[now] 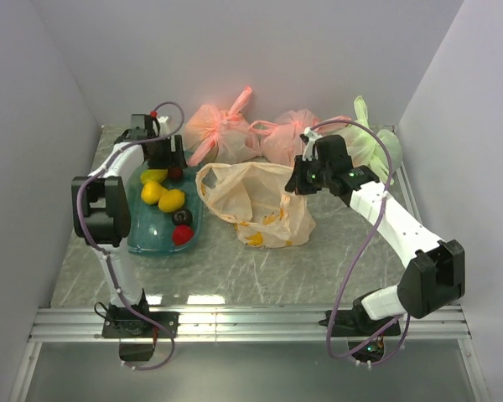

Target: Place the fake fruits into the plastic bag and tie a complex knot

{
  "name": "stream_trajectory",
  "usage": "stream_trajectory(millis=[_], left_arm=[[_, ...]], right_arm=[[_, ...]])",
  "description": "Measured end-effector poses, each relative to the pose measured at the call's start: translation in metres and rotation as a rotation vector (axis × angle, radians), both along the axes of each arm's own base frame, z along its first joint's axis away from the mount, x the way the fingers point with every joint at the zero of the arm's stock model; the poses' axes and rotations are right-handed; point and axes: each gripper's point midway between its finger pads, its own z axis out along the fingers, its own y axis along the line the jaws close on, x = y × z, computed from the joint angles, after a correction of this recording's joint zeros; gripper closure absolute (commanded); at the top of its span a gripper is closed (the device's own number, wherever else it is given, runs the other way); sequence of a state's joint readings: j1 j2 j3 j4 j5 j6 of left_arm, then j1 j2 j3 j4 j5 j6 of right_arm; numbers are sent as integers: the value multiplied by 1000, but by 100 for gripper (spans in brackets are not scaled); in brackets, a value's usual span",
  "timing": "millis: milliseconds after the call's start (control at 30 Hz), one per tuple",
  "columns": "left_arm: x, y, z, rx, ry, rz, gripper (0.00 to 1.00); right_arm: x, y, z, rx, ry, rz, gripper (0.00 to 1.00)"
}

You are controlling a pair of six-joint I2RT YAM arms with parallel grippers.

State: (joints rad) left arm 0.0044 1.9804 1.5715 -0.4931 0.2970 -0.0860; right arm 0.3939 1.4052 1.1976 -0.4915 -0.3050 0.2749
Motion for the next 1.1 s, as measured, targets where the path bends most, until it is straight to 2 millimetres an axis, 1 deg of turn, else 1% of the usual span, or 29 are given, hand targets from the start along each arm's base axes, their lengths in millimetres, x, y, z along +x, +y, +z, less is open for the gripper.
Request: stream_trajectory(millis=[100,233,400,467,500,600,700,833,900,933,967,1033,1100], left_arm=[[4,-10,-14,20,7,-18,20],[8,-18,-34,58,18,-32,23],[12,-17,-49,90,21,-24,25],[12,-15,-53,99,26,-18,29],[12,-14,-55,103,27,-15,33],[15,-14,-60,103,25,-13,41],[19,-15,-60,96,17,-13,59],[14,-22,-56,59,25,-30,64],[1,-29,-43,16,24,-48,65],[-8,-33,-33,-9,21,-62,66],[-18,-38,-15,-36,3,-79,67],[-35,-48,28,-88,-57,-119,69],[-50,-61,90,-141,-183,-178,73]], right_arm=[[0,0,0,9,9,-11,100],[0,1,0,13,13,-16,100],[-1,1,0,13,13,-16,100],[-1,1,0,13,13,-16,100],[-1,1,0,13,13,-16,100],[-1,1,0,12,14,-16,100],[0,0,0,10,12,-20,100],[2,-3,-1,2,11,-40,100],[2,-4,-4,4,20,-54,100],[2,-4,-5,5,25,-58,100],[1,-4,-8,5,33,-63,100],[-2,-4,-11,11,50,-70,100],[-2,-2,-10,26,56,-68,100]])
